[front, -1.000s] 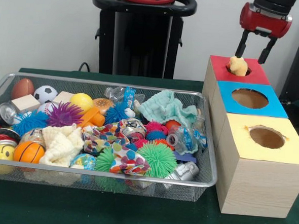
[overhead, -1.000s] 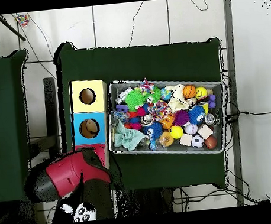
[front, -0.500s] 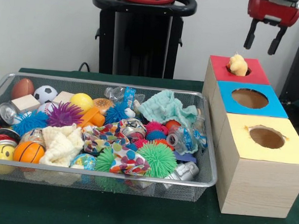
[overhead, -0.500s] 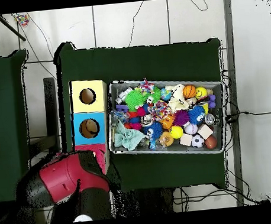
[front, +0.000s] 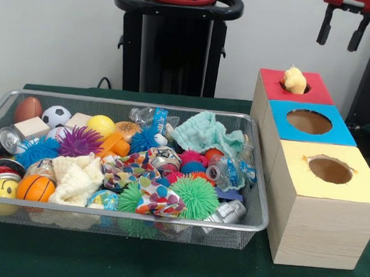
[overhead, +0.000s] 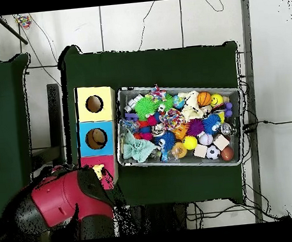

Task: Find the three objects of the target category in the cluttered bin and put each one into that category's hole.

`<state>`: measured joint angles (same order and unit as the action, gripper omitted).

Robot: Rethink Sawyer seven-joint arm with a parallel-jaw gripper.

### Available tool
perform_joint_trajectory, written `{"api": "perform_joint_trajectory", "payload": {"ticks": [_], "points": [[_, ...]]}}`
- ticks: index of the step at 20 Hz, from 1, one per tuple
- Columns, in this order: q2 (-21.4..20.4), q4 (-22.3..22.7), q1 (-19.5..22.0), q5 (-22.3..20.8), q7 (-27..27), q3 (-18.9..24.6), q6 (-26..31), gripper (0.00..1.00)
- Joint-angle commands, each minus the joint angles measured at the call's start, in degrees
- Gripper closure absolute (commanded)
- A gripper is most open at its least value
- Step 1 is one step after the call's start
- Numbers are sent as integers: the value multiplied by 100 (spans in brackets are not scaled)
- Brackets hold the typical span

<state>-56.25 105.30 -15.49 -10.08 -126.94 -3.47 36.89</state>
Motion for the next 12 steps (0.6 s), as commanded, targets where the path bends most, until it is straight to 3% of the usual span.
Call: {"api": "perform_joint_trajectory", "payload": {"ticks": [1, 10, 11, 12], "points": [[162, 379, 120, 78, -329, 306, 60, 0], [177, 527, 190, 54, -311, 304, -130, 0], [180, 539, 218, 71, -290, 322, -119, 100], [176, 560, 238, 87, -265, 347, -135, 100]]}}
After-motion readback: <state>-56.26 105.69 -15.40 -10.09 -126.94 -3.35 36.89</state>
